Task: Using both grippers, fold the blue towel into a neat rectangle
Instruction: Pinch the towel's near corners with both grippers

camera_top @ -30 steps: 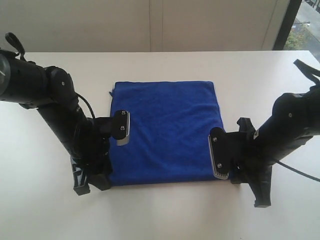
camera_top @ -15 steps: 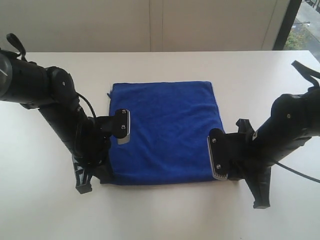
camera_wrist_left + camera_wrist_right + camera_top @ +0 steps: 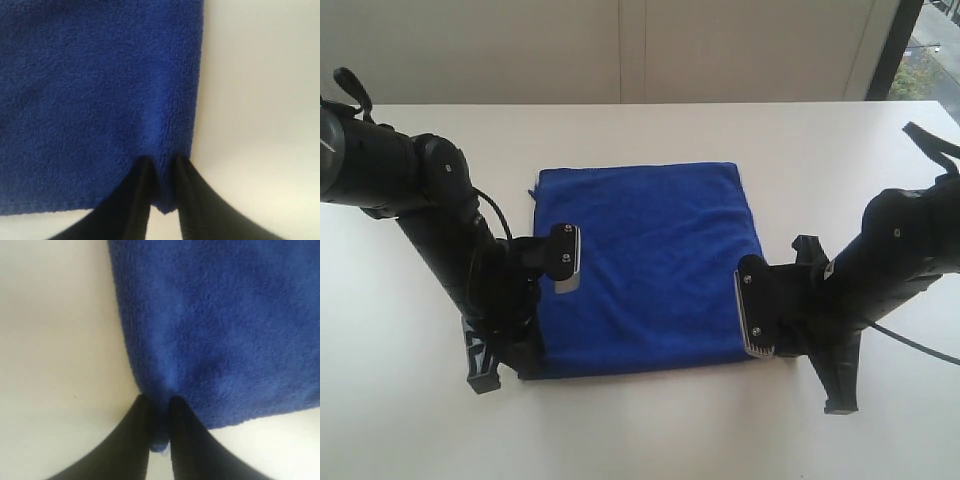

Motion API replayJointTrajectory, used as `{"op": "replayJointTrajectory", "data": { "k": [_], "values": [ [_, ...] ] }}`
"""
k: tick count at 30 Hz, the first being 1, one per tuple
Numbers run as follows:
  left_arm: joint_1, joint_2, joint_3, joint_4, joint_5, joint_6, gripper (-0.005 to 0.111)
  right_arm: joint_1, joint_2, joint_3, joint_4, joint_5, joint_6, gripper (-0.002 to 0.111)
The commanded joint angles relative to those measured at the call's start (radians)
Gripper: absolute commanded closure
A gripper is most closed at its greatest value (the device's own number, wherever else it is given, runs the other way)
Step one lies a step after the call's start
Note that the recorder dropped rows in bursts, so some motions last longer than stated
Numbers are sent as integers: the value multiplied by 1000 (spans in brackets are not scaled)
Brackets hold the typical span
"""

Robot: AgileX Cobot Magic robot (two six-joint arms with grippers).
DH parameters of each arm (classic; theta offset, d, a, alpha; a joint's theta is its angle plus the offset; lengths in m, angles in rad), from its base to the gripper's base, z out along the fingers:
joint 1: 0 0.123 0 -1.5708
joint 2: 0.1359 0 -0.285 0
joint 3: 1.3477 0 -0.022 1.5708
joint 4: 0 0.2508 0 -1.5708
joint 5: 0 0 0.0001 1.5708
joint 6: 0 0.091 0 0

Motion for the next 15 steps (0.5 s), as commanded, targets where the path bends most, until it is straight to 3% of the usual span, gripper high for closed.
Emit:
{"op": "replayJointTrajectory", "data": {
  "k": [1,4,7,15],
  "values": [
    [-3,2,16,8,42,3,59,2,20,6,6,5,-7,90],
    [-3,2,16,8,47,3,52,2,20,6,6,8,-7,83],
    [-3,2,16,8,59,3,52,2,20,6,6,8,-7,78],
    [-3,4,16,8,61,3,53,2,20,6,6,8,-7,78]
  ]
}}
